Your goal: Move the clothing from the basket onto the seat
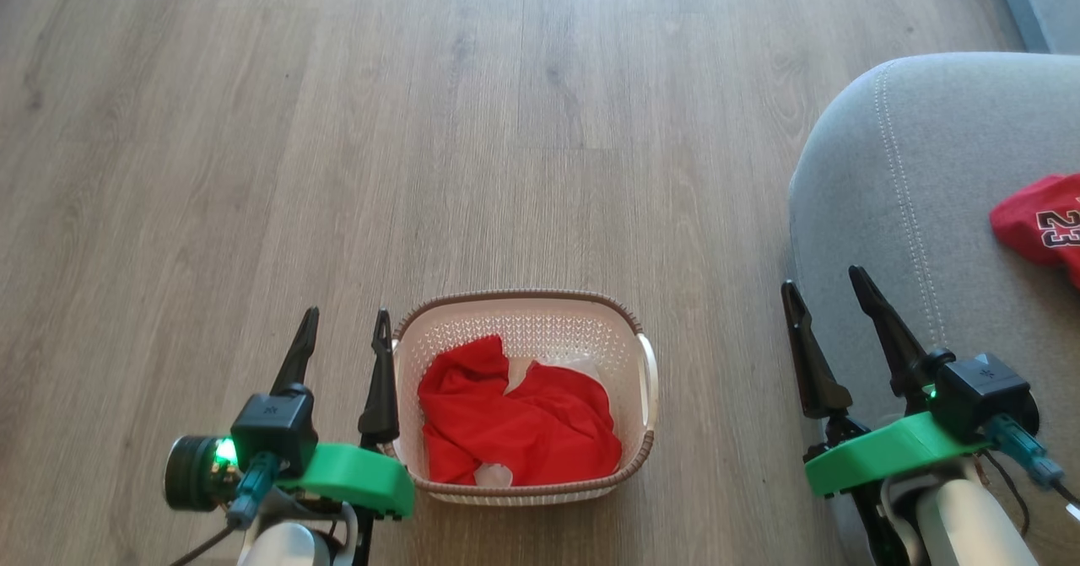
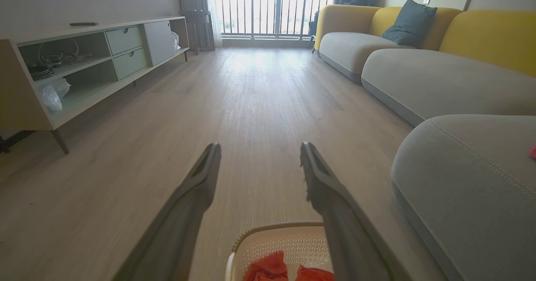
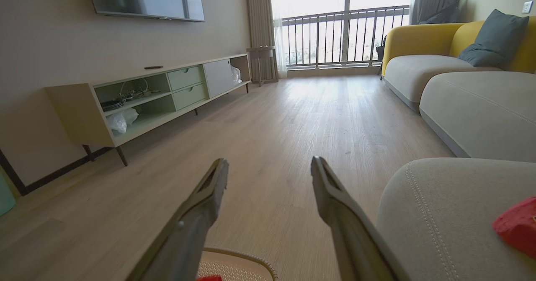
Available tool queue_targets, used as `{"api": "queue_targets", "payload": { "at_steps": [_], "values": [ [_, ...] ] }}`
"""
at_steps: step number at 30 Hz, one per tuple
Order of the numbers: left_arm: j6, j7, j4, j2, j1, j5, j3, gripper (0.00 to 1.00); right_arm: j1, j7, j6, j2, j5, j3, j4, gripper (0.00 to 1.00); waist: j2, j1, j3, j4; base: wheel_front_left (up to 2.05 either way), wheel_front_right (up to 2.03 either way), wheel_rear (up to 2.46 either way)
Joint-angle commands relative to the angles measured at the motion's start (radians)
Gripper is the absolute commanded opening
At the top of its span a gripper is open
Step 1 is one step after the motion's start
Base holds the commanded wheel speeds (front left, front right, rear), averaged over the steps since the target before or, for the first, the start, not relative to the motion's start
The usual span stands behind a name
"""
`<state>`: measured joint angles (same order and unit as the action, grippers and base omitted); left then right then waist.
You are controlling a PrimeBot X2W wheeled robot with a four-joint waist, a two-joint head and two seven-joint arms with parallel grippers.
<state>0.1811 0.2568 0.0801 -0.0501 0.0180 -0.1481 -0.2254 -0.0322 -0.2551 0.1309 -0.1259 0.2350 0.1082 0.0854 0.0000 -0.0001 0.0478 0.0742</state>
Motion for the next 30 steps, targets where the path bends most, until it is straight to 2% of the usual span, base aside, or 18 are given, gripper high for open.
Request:
{"api": "queue_targets", "payload": {
  "at_steps": [1,30],
  "values": [
    [0.009,0.005,-0.032,0.000,0.040,0.004,0.032,1.00,-0.029,-0.007,0.000,0.003,-0.009,0.017,-0.034,1.00,0.0000,0.0001,0.002,0.000,0.00,0.00,0.00],
    [0.007,0.005,-0.030,0.000,0.055,0.000,0.018,1.00,-0.050,-0.007,0.000,-0.002,-0.014,0.008,-0.020,1.00,0.0000,0.0001,0.018,0.004,0.00,0.00,0.00]
  ]
}}
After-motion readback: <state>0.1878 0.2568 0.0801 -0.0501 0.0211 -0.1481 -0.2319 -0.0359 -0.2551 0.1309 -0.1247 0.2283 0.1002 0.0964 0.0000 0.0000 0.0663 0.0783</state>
